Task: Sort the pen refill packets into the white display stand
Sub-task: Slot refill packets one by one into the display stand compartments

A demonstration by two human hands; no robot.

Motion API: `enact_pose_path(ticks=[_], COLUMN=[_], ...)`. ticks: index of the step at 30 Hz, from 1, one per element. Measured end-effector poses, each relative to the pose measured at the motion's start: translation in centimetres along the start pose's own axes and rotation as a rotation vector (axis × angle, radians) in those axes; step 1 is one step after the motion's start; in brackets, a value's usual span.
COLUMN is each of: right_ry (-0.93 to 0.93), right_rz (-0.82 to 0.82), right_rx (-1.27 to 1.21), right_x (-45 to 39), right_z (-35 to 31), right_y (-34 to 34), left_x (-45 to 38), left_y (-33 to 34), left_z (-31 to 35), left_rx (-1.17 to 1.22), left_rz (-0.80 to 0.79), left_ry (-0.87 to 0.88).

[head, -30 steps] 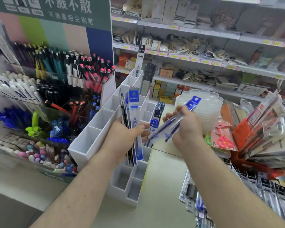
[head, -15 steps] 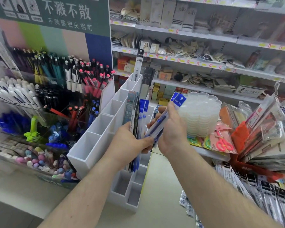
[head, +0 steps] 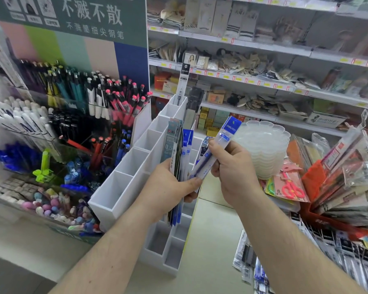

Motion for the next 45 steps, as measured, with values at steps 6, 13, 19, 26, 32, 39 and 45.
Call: enact_pose_path(ticks=[6,13,19,26,32,39,45], right_ry=[0.082,0.097,0.069,0.104,0.233,0.252,-0.072], right_rz=[0.088,0.312,0.253,0.168,-0.064,-0.045,-0.201], right_rx=[-0.02,0.039,0.35,0.662,0.889,1.055,0.452], right_x=[-1.0,-2.2,-3.7,-6.3,-5.8,-5.4,0.0], right_z=[1.0,2.4,6.8,11.8,15.0,11.0,-0.3], right_y=[-2.8,-9.2,-7.6,-5.4,-3.7,-4.0,0.7], left_x=[0.0,-0.1,-0.1,0.0,0.1,0.0,0.1], left_y=[-0.2,-0.5,-0.6,-0.7,-0.7,-0.8,0.1], left_z=[0.0,-0.1,0.0,0.0,0.1,-0.2,0.2], left_rx=[0.037,0.099,0.096,0.091,0.074,0.065,0.093], left_rz=[0.033,0.064,0.061,0.077,0.075,0.076,0.029], left_ry=[0.016,0.014,0.013,0.018,0.016,-0.024,-0.051])
Point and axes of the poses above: each hand's wrist, its own x-axis away from the middle knuckle, its own y-axis out of the palm, z = x × y, the point moved 8 cm from there along -x, towards the middle knuckle, and after that the axes turned 3 degrees about -z, right-handed, at the moved point
